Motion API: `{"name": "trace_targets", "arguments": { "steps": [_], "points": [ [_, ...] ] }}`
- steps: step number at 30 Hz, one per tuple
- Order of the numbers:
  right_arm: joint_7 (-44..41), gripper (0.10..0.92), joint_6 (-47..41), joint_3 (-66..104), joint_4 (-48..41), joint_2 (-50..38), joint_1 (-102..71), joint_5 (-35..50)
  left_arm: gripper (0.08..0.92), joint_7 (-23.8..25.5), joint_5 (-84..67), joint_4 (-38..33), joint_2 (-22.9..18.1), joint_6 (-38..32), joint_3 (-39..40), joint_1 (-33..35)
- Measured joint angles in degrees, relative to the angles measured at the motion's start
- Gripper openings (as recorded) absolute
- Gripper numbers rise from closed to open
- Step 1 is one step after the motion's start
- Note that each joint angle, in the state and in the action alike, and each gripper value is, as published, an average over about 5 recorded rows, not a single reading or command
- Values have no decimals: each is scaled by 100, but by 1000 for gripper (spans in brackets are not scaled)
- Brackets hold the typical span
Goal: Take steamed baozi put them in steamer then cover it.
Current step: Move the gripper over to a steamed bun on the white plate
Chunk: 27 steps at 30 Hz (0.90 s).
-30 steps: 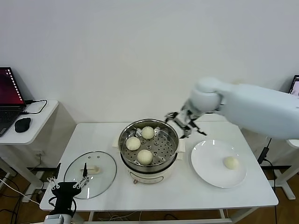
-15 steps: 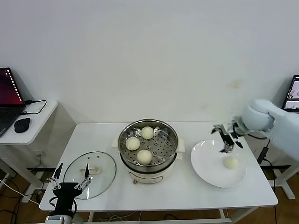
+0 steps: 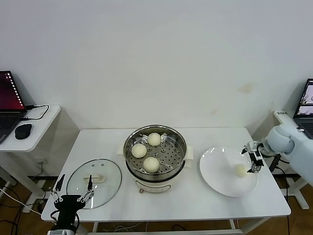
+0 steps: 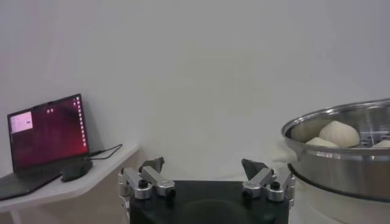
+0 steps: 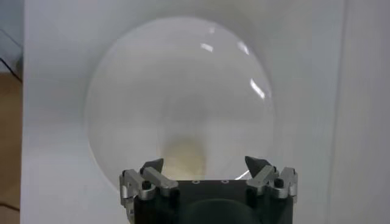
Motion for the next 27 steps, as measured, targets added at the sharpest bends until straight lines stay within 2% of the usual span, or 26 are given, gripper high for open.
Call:
{"name": "trace_targets", "arguments": {
  "steps": [14,20,27],
  "points": [
    [123,801,72,484,-813,618,-527,-327,823,0,-5,44,-19,10,-10,-38],
    [180,765,54,599,-1041,796,-597,-453,823,-4,-8,68,-36,5,-11,-31],
    [180,682,56,716,-1207,878,-636,-584,823,-7,-3,65,-59,-2,-8,-13]
  ]
}}
